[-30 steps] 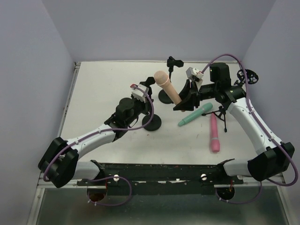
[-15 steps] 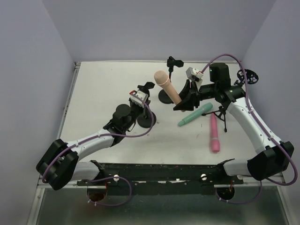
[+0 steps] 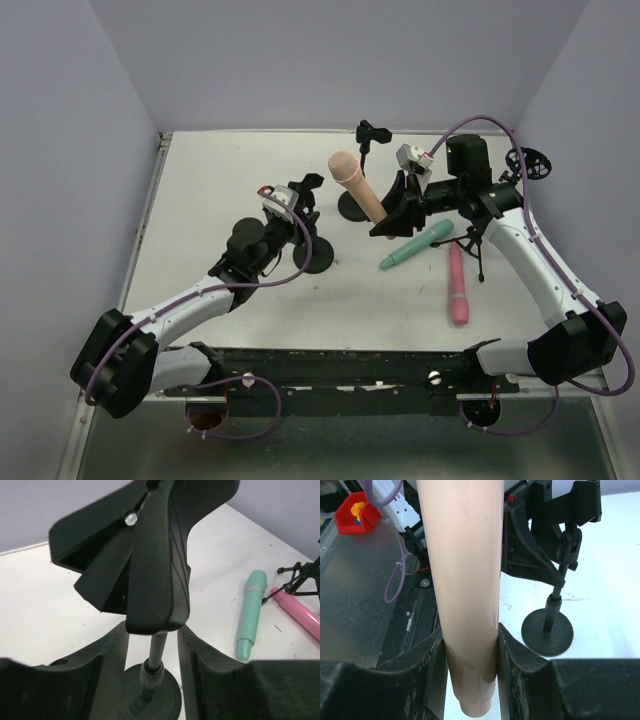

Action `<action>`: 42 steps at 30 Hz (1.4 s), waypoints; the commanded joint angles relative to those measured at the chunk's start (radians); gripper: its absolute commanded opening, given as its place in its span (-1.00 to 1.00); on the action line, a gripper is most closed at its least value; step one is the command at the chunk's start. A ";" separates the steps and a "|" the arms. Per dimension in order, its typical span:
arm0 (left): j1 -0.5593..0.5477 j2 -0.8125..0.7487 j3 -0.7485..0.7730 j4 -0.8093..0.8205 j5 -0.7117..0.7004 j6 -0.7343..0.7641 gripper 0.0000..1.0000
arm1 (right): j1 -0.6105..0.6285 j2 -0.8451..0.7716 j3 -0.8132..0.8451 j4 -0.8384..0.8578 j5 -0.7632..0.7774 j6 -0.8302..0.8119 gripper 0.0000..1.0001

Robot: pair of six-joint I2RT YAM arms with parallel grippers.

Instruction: Attach the microphones to the stand

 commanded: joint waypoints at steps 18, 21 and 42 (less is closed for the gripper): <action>0.137 -0.524 -0.060 -0.361 0.346 0.165 0.97 | -0.003 0.000 -0.022 0.022 -0.017 -0.036 -0.63; 0.242 -0.509 0.040 -0.441 0.536 0.197 0.97 | -0.003 -0.003 -0.027 0.016 -0.008 -0.059 -0.63; 0.553 -0.147 0.278 -0.303 1.195 0.263 0.97 | -0.002 0.132 0.111 -0.196 0.082 -0.285 -0.63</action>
